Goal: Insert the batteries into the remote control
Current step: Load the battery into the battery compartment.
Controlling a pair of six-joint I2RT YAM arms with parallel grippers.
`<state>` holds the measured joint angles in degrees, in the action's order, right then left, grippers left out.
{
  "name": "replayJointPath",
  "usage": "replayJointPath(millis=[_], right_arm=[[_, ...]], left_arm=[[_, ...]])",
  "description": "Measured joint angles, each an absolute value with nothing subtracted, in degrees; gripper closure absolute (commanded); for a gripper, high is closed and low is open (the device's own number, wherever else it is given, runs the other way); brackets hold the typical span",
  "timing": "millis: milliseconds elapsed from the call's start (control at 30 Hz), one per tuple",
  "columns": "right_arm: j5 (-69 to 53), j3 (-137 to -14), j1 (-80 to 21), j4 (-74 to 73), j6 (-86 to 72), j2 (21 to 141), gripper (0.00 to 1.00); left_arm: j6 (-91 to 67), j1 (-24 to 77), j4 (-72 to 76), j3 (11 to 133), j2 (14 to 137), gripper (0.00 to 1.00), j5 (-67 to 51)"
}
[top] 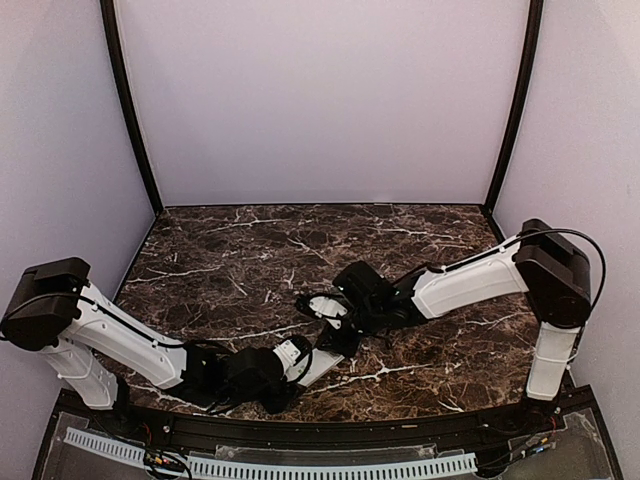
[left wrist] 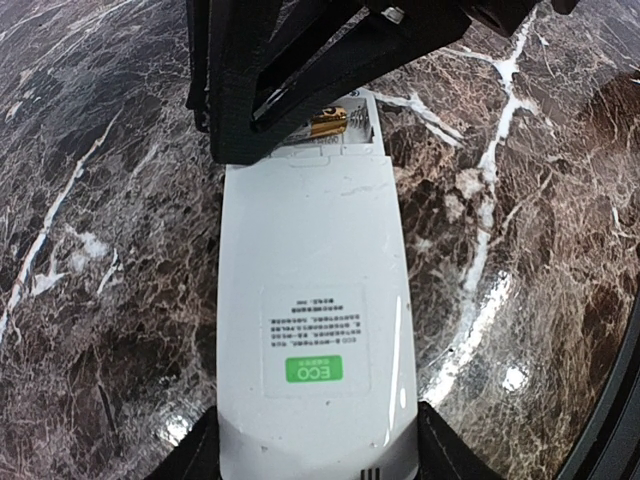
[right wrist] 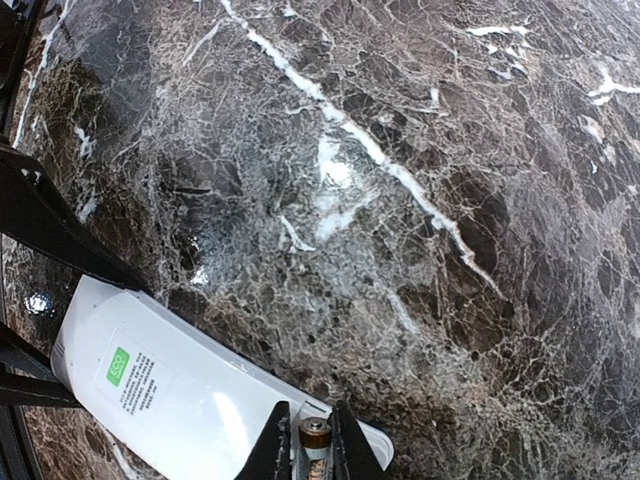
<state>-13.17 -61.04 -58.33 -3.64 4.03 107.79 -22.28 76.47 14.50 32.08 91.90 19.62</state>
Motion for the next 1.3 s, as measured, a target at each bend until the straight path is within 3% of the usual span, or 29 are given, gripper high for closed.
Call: replayJointPath(millis=[467, 1300], right_arm=[[-12.6, -55.7, -58.2, 2.9, 5.1, 106.1, 0.94], [-7.7, -51.4, -54.4, 4.2, 4.0, 104.6, 0.95]], left_arm=[[-23.5, 76.7, 13.5, 32.6, 91.9, 0.84, 20.0], [-29.4, 77.0, 8.9, 34.6, 91.8, 0.84, 20.3]])
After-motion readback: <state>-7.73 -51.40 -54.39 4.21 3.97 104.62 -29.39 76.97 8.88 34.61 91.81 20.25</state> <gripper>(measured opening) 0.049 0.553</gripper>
